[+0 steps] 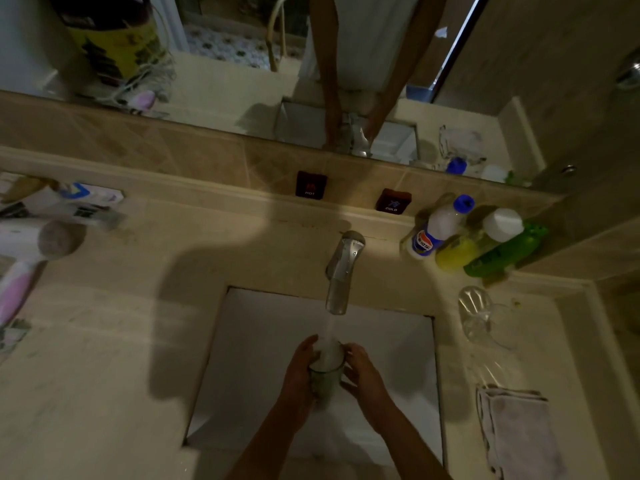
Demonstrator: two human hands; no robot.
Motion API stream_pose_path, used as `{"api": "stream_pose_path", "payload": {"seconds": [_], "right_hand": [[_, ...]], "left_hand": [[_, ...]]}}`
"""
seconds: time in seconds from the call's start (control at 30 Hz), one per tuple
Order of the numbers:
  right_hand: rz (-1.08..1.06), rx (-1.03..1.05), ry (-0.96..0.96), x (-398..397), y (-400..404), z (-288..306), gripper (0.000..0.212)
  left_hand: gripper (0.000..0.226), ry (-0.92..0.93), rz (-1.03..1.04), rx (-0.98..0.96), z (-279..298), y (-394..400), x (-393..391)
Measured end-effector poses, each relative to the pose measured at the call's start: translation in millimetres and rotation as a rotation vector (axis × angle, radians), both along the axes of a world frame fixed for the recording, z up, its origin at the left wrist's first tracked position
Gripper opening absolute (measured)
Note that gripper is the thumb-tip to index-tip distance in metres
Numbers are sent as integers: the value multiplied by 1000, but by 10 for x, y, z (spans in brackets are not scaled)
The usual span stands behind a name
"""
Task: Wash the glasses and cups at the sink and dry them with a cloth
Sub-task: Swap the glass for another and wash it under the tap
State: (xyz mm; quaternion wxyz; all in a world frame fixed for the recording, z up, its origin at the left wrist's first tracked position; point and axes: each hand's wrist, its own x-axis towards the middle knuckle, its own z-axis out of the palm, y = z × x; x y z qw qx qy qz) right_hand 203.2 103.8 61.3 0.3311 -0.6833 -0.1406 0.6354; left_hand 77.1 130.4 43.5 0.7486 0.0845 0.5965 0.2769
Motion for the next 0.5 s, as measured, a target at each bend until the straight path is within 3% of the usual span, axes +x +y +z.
{"api": "stream_pose_path", "payload": {"seconds": [0.07,0.17,0.3,0.4,0.5], "right_hand": [[90,71,-142,109,49,96,25],[276,295,-564,266,152,295,16],[320,610,-831,320,328,730,34],[475,781,-986,292,510,969,63],[680,851,-1099,217,656,1100,69]], "left_hand": [[23,5,-39,46,-42,1,-22],[35,44,-57,101,-44,-13,-52],[29,16,-38,124,23,53,-33],[36,27,-60,145,27,54,-10],[46,38,-67,175,90,51,15]]}}
